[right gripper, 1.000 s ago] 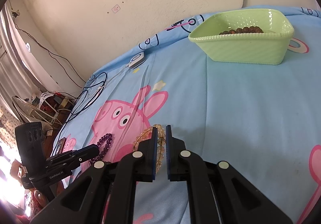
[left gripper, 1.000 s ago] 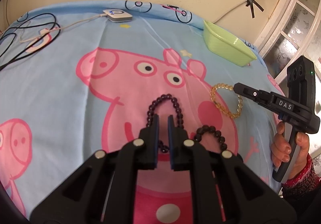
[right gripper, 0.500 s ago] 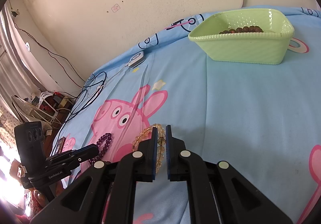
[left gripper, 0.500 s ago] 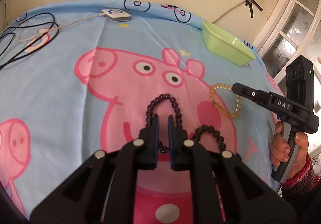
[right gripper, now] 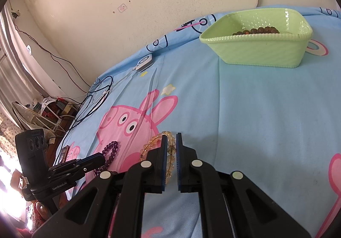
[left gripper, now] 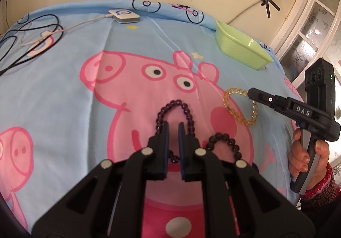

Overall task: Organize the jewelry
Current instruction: 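Hold the purple bracelet in the left tool while the right tool holds the amber bracelet, then carry both bracelets over the green basket with both tools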

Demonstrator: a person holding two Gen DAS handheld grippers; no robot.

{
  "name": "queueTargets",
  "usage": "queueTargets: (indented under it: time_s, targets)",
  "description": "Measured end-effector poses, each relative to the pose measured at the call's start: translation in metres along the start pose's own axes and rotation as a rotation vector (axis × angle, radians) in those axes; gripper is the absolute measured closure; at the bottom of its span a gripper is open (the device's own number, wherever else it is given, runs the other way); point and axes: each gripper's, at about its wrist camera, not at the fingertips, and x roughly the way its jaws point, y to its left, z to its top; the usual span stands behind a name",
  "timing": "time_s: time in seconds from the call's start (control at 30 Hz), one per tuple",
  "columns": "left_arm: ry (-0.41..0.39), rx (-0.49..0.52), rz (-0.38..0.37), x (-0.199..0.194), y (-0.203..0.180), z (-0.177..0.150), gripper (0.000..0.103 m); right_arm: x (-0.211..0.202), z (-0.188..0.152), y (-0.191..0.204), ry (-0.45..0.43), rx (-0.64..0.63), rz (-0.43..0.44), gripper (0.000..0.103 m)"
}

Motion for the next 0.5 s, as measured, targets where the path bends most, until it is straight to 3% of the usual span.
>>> queueTargets:
  time_s: [0.5]
  targets:
    - [0.014,-0.042,-0.094,-0.006,0.005,0.018,0.095,-0.011,0.001,0.009,-0.030,-0.030,0.051,0.103]
